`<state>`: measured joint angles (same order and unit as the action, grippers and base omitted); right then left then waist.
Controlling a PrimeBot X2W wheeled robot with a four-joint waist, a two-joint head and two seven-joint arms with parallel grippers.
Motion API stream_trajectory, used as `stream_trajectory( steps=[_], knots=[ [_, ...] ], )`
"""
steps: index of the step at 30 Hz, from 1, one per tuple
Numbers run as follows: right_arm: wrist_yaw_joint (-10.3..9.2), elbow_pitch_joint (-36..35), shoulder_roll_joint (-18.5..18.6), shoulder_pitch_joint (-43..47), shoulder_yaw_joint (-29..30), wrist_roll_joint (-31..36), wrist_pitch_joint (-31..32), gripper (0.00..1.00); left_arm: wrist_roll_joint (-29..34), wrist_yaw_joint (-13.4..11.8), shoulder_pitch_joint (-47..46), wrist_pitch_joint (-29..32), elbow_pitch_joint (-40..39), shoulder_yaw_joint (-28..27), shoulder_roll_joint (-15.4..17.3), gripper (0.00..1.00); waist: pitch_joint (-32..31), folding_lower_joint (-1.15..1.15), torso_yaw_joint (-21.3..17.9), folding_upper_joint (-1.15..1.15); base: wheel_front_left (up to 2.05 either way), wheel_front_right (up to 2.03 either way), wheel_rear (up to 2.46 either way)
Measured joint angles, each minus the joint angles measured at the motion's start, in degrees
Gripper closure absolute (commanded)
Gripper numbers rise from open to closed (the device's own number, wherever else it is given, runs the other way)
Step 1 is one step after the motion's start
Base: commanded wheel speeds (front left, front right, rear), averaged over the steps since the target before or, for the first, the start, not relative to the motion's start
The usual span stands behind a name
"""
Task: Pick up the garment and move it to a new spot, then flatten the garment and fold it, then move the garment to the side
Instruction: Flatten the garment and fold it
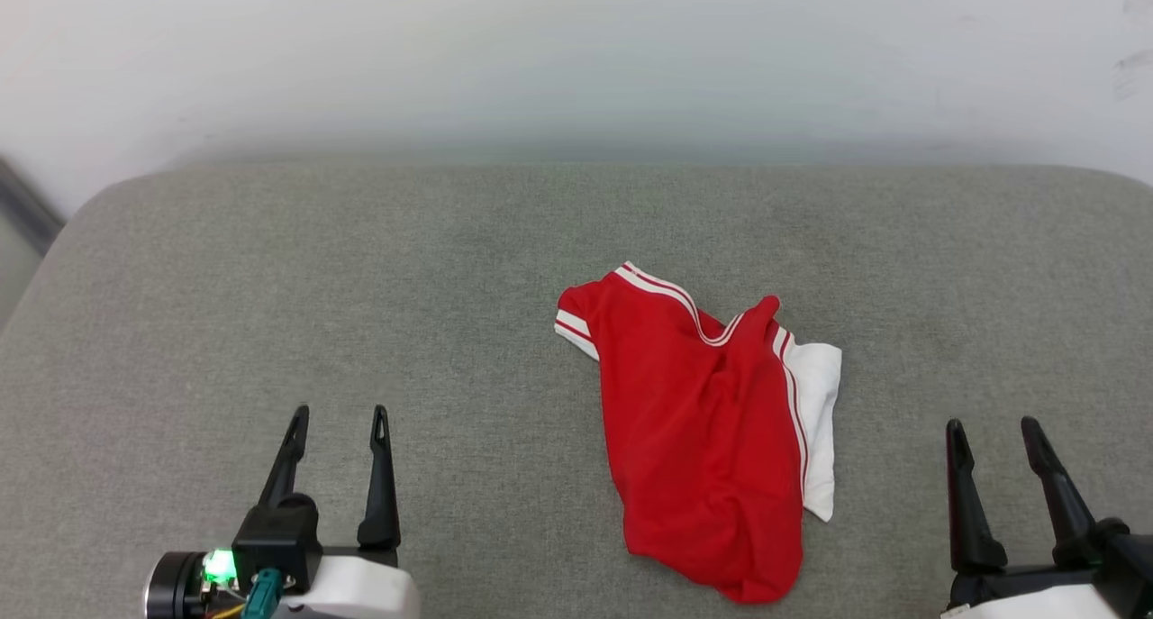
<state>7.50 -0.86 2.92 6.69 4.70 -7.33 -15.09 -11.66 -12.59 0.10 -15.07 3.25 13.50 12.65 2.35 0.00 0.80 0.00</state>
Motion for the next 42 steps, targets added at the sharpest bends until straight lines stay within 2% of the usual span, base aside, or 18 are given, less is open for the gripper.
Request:
stream_trajectory(
  steps=[7,18,25,29,35,38,42],
  knots=[
    [0.0,0.8,0.0,2.0,0.1,-0.7,0.0,0.0,3.7,3.9,3.3,0.0,0.2,-4.4,-3.8,0.0,-1.5,0.0,0.1,0.0,0.0,0.0,0.0],
    [0.0,0.3,0.0,1.3,-0.5,-1.1,0.0,0.0,6.6,7.2,4.2,0.0,0.2,-7.3,-6.3,0.0,-1.8,0.0,0.2,0.0,0.0,0.0,0.0],
    [0.0,-4.3,0.0,-10.6,-0.1,2.6,0.0,0.0,7.5,8.1,3.6,0.0,-0.1,-8.8,-7.5,0.0,0.0,0.0,0.0,0.0,0.0,0.0,0.0],
    [0.02,-4.1,0.5,-20.2,-2.7,8.1,0.0,0.0,7.9,8.6,2.7,0.0,-0.1,-9.5,-7.9,0.0,1.7,0.0,-0.4,0.0,0.0,0.0,0.0],
    [0.02,7.2,7.6,-32.1,-8.0,10.7,1.4,0.0,8.4,9.1,1.4,0.0,-0.4,-10.6,-8.2,0.0,4.0,0.01,-0.7,0.0,0.0,0.0,0.0],
    [0.01,11.8,11.5,-37.6,-12.8,9.3,7.6,0.0,8.5,9.4,0.8,0.0,-0.5,-11.2,-8.3,0.0,4.9,0.01,-0.7,0.0,0.0,0.0,0.0],
    [0.01,16.0,16.2,-42.5,-20.9,0.2,20.1,0.0,8.6,9.5,0.4,0.0,-1.0,-11.7,-8.7,0.0,6.0,0.0,-0.6,0.0,0.0,0.0,0.0]
  ],
)
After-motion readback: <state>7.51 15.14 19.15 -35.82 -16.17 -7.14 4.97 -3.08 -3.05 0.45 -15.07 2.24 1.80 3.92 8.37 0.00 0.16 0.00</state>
